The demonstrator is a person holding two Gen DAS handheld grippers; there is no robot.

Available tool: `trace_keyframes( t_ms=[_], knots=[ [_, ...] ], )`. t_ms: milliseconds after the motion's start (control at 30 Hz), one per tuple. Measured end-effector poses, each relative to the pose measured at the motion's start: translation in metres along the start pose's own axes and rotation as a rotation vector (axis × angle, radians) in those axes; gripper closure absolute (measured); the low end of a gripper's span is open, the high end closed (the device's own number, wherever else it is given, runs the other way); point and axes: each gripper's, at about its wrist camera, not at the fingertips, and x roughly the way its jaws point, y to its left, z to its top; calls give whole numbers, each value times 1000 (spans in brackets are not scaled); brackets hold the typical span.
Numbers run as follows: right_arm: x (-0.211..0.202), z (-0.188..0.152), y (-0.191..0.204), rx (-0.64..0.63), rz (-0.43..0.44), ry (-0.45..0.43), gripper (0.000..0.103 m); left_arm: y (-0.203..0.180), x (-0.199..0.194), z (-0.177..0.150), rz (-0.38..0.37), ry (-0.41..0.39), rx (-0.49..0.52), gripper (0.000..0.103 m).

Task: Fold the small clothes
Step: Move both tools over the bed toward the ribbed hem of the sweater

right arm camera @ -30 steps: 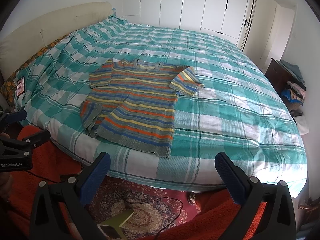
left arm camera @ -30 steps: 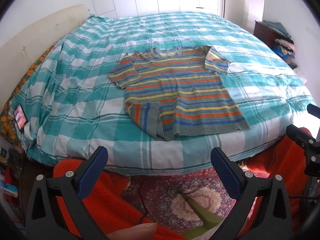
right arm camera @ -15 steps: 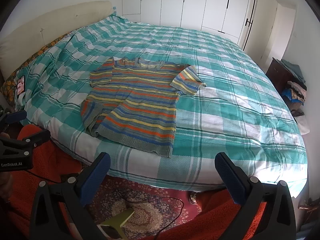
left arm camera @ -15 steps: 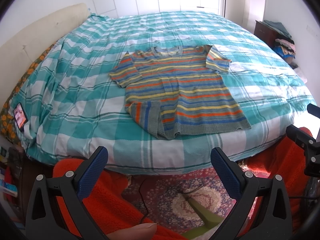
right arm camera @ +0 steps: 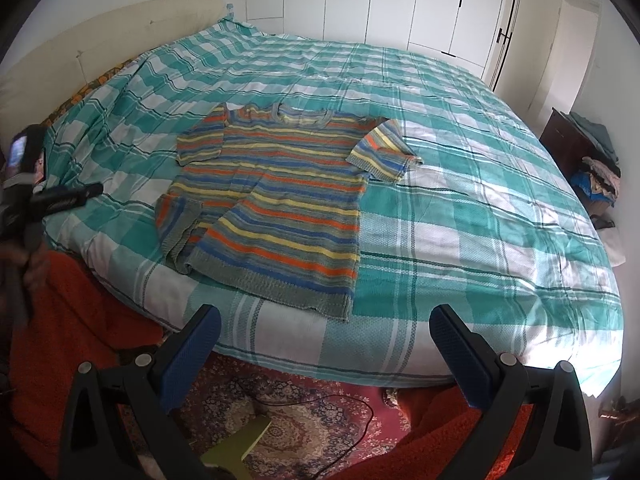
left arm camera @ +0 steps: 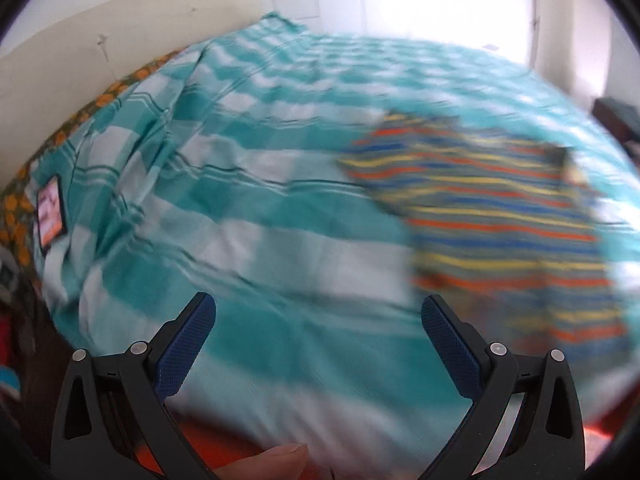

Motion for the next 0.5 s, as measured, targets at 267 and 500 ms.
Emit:
trace_keyframes(
  t_ms=[267, 500],
  knots=[
    [37, 14, 11, 57, -44, 30, 0, 24, 145, 46, -44, 58, 54, 0],
    [62, 25, 21, 116, -52, 79, 0, 40, 173, 32, -145, 119, -27, 0]
  ],
)
